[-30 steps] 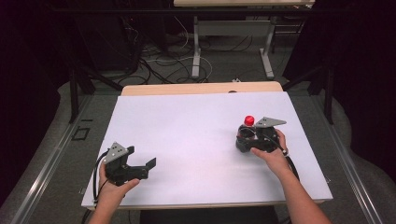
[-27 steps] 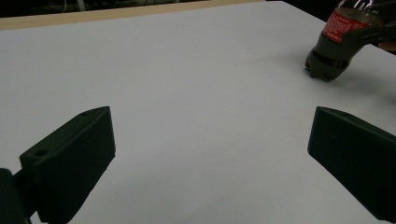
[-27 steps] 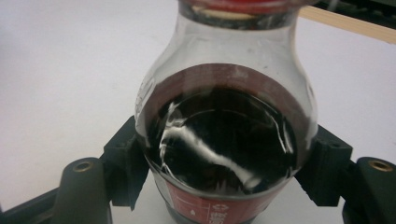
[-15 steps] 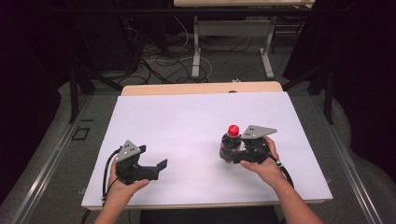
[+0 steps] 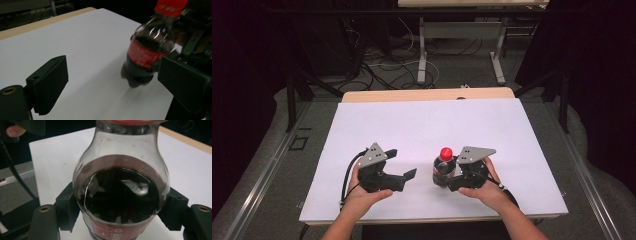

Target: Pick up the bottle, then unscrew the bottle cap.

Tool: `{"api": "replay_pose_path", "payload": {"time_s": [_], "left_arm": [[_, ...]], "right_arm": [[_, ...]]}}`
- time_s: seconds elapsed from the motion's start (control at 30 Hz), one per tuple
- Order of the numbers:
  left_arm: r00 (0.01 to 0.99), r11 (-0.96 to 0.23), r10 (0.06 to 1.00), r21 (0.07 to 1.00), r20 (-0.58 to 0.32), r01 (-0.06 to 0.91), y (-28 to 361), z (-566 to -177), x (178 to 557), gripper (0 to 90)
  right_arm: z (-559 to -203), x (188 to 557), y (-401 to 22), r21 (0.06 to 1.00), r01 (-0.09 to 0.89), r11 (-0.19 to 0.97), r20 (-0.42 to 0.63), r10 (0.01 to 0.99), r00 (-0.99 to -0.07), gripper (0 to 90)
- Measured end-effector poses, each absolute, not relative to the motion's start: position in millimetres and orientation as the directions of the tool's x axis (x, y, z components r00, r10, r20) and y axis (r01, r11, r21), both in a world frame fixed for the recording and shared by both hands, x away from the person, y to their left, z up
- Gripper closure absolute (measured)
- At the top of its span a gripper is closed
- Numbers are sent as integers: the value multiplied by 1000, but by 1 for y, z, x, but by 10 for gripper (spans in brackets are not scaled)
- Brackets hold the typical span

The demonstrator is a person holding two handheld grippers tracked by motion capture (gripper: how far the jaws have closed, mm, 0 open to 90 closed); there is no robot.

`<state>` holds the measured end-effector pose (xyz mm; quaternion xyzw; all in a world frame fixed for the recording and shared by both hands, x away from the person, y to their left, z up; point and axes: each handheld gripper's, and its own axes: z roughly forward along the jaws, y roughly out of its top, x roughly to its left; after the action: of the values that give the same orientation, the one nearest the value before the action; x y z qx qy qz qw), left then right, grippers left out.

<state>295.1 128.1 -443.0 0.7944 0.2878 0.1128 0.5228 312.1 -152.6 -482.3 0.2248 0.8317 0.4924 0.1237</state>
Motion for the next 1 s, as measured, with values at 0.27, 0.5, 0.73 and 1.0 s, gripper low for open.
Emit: {"api": "replay_pose_path", "payload": {"time_s": [0.27,0.5,0.73,1.0], "left_arm": [[877,-331,454,883,-160,332,103,-428,299,189],[912,-343,368,885,-183,316,93,-422,305,373],[930,-370,300,872,-213,319,84,-419,307,507],[936,-414,312,862,-166,291,80,-418,302,599]], "right_arm": [[-493,303,-141,849,215,482,-13,426,-904,291],[-496,300,-136,854,195,482,-15,398,-917,291],[-496,297,-135,863,180,471,-6,366,-931,291],[-498,297,-134,860,188,474,10,353,-935,292]]}}
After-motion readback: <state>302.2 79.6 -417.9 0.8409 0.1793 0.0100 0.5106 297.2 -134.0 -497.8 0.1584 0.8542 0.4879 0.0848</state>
